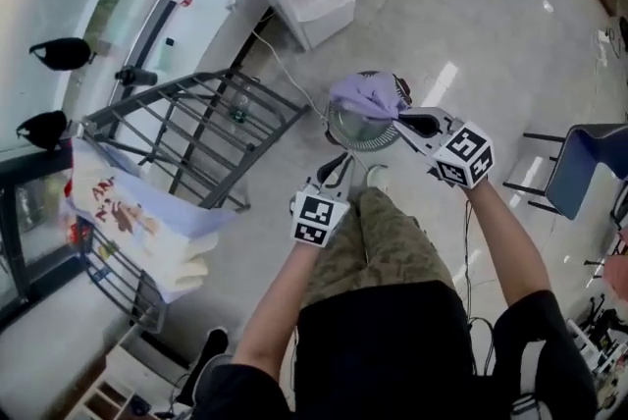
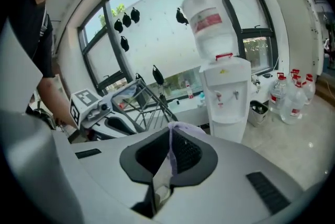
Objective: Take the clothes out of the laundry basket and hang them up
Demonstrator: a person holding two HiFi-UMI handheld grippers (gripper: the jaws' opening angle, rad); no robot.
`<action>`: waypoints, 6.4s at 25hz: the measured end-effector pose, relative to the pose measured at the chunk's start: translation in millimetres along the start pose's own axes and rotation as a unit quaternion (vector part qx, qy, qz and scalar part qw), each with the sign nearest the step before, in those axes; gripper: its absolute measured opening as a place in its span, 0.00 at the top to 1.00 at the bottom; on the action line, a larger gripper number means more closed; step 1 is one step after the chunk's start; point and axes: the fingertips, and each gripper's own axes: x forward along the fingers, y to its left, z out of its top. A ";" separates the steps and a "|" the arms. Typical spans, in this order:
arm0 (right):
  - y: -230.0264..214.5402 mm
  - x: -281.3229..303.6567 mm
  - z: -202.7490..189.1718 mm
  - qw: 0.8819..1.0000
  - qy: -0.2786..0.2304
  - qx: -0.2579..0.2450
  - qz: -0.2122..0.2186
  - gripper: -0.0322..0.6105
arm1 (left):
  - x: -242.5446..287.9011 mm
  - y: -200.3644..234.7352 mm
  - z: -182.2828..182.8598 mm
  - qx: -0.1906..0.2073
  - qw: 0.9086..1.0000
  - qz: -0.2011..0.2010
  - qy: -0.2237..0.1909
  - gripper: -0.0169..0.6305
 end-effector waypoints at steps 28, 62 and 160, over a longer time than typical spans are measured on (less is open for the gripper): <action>130.6 -139.9 268.7 0.979 -0.194 0.062 -0.006 0.93 | -5.3 -84.5 139.7 -0.014 0.992 0.100 -0.080 0.65; 178.4 -169.8 247.7 0.983 -0.148 0.005 0.110 0.93 | -38.2 -111.2 115.7 -0.112 0.943 0.274 -0.151 0.63; 799.2 663.9 225.3 0.957 0.146 0.063 0.241 0.66 | -913.9 503.3 -410.1 -0.269 0.838 0.467 0.083 0.81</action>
